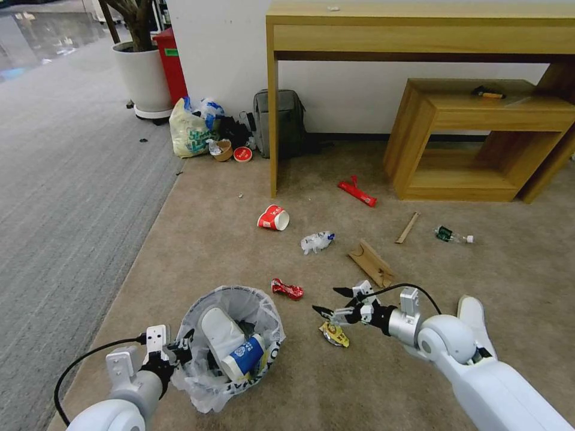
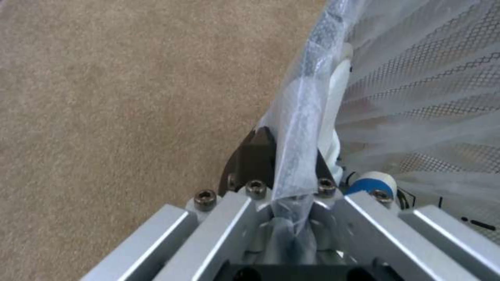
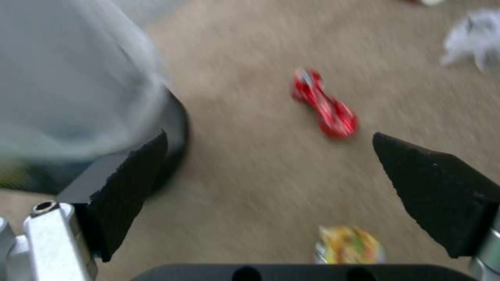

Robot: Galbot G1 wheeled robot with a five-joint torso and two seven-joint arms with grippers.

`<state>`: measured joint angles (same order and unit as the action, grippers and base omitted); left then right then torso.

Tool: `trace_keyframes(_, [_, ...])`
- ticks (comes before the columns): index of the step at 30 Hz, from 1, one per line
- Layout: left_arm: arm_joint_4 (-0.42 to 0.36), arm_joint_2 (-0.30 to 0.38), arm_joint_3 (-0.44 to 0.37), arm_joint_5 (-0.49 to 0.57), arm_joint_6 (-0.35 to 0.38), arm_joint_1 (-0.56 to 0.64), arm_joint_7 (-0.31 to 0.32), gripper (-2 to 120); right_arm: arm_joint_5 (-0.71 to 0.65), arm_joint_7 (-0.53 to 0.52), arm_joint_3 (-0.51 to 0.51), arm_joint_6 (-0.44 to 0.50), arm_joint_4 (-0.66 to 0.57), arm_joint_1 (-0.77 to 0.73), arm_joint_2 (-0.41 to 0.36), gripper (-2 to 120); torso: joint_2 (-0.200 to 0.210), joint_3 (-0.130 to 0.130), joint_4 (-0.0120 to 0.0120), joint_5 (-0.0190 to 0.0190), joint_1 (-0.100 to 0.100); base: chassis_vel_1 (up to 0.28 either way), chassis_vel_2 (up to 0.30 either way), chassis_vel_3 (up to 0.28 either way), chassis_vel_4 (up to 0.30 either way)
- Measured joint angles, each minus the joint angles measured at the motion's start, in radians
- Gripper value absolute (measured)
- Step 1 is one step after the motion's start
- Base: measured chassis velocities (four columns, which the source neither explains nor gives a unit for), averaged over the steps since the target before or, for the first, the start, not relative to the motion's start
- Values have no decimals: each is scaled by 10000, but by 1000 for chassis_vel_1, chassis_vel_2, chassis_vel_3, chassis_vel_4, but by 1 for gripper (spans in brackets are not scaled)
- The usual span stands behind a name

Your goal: Pick up the trash bin and place the garbage on the floor into it.

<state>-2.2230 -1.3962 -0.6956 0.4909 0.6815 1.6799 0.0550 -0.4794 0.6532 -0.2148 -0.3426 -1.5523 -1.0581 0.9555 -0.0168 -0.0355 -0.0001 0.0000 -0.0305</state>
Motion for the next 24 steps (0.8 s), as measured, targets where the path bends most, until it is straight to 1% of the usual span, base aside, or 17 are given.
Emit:
trace_keyframes(1, [4, -3, -29, 9, -8, 19, 3, 0, 355, 37, 48, 102, 413, 89, 67, 100, 0, 0, -1, 1, 0, 0, 0, 0, 0])
trace_keyframes(2, [4, -3, -29, 9, -8, 19, 3, 0, 355, 37, 48, 102, 413, 89, 67, 100, 0, 0, -1, 1, 0, 0, 0, 0, 0])
trace_keyframes(4, [17, -5, -59, 16, -21, 41, 4, 0, 1186, 42, 124, 383, 1165, 236, 245, 100, 1, 0, -2, 1, -1, 0, 0, 0, 0])
trace_keyframes(5, [17, -5, -59, 16, -21, 41, 4, 0, 1186, 42, 124, 383, 1165, 236, 245, 100, 1, 0, -2, 1, -1, 0, 0, 0, 0])
trace_keyframes(6, [21, -4, -62, 17, -22, 49, 4, 0, 1638, 33, 156, 515, 1528, 318, 380, 100, 1, 0, -2, 1, -1, 0, 0, 0, 0])
trace_keyframes(8, [21, -4, -61, 17, -22, 52, 5, 0, 1857, 14, 176, 569, 1722, 364, 463, 100, 0, 0, -2, 1, -1, 0, 0, 0, 0])
trace_keyframes(11, [58, -23, -1, 7, -23, 35, 25, 0, 2619, -114, 285, 837, 2601, 597, 865, 100, 0, 0, -2, -1, -1, 0, 0, 0, 0])
trace_keyframes(12, [58, -23, -1, 7, -23, 35, 25, 0, 2619, -114, 285, 837, 2601, 597, 865, 100, 0, 0, -2, -1, -1, 0, 0, 0, 0])
trace_keyframes(14, [81, -25, 43, -9, -22, 19, 37, 0, 2976, -259, 352, 994, 3174, 774, 1164, 100, 1, 0, -2, 0, -1, 0, 0, 0, 0])
trace_keyframes(15, [81, -25, 43, -9, -22, 19, 37, 0, 2976, -259, 352, 994, 3174, 774, 1164, 100, 1, 0, -2, 0, -1, 0, 0, 0, 0])
trace_keyframes(19, [99, -19, 74, -29, -20, 0, 40, 0, 3362, -464, 476, 1173, 4141, 1149, 1753, 100, 0, 0, -1, 0, -1, 0, 0, 0, 0])
trace_keyframes(23, [106, -22, 88, -37, -16, -8, 43, 0, 3401, -591, 528, 1175, 4481, 1288, 1970, 99, 1, 0, -1, -1, -1, 0, 0, 0, 0])
trace_keyframes(24, [115, -28, 93, -45, -13, -8, 45, 0, 3412, -661, 553, 1175, 4688, 1360, 2062, 96, 0, 0, 0, 0, -1, 0, 0, 0, 0])
